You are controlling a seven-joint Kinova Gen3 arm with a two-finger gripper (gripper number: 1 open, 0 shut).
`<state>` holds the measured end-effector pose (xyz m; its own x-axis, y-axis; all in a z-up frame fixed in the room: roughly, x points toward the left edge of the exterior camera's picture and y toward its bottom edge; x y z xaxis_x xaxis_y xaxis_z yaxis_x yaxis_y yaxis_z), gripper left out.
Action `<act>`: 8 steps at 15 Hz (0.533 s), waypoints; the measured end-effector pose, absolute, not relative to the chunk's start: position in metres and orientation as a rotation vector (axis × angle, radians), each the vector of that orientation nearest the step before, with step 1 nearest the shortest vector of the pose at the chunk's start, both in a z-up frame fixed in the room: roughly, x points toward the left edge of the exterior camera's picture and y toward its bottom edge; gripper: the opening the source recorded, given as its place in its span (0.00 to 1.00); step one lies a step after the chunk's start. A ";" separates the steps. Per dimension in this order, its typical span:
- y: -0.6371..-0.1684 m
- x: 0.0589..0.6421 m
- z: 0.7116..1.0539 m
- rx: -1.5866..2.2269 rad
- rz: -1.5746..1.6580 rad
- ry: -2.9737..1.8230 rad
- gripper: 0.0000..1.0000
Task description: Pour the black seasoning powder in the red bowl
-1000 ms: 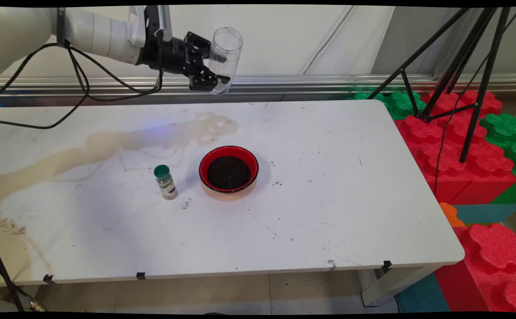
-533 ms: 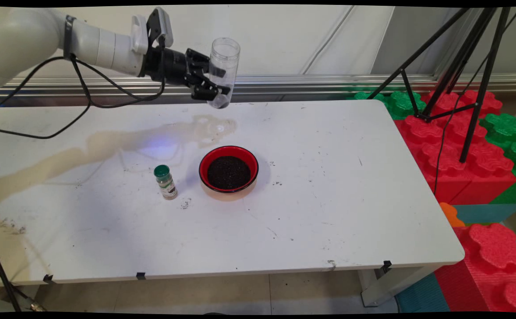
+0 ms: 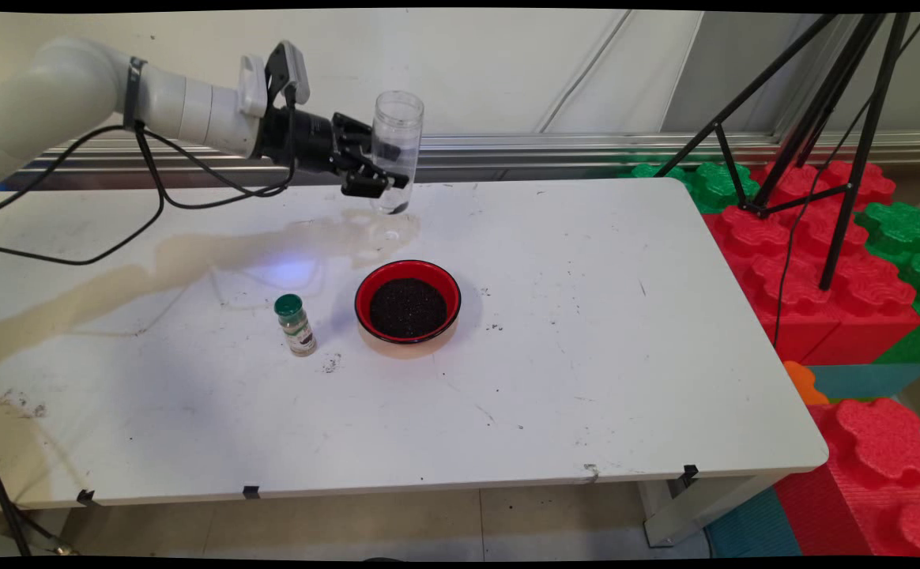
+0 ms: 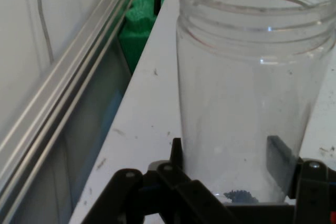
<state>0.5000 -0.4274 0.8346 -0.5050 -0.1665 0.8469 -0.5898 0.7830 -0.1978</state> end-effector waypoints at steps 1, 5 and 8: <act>-0.428 0.501 0.831 0.567 0.586 -2.067 0.00; -0.428 0.509 0.812 0.588 0.550 -2.057 0.00; -0.429 0.514 0.801 0.607 0.521 -2.047 0.00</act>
